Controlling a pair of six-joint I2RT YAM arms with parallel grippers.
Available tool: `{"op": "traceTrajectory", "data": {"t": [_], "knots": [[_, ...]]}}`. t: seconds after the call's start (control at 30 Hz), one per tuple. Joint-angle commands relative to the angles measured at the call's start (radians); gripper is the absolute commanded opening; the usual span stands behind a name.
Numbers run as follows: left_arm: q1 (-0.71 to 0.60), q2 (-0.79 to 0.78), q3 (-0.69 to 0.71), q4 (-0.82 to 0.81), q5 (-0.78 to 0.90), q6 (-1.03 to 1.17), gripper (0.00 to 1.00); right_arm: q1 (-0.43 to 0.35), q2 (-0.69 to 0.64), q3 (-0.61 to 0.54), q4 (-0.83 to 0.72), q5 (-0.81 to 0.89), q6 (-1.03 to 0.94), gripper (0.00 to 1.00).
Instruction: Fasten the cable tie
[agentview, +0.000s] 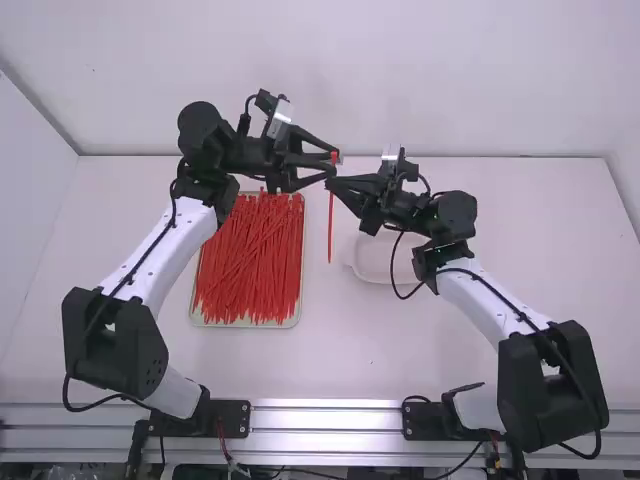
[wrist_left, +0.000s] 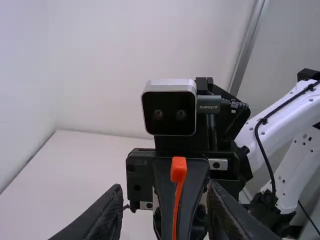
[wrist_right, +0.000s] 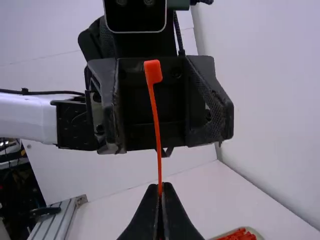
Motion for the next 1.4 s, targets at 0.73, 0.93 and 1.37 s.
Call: {"op": "traceTrajectory", "data": {"t": [0.73, 0.93, 1.37], "knots": [[-0.005, 0.007, 0.023, -0.001, 0.006, -0.014, 0.02, -0.003, 0.002, 0.034, -0.004, -0.013, 0.004, 0.11], [0.010, 0.007, 0.023, -0.010, -0.024, -0.080, 0.02, -0.043, 0.002, 0.033, -0.051, -0.024, 0.063, 0.28], [0.062, 0.007, 0.023, -0.196, -0.128, -0.090, 0.02, -0.079, 0.002, 0.033, -0.079, -0.094, -0.031, 1.00]]}}
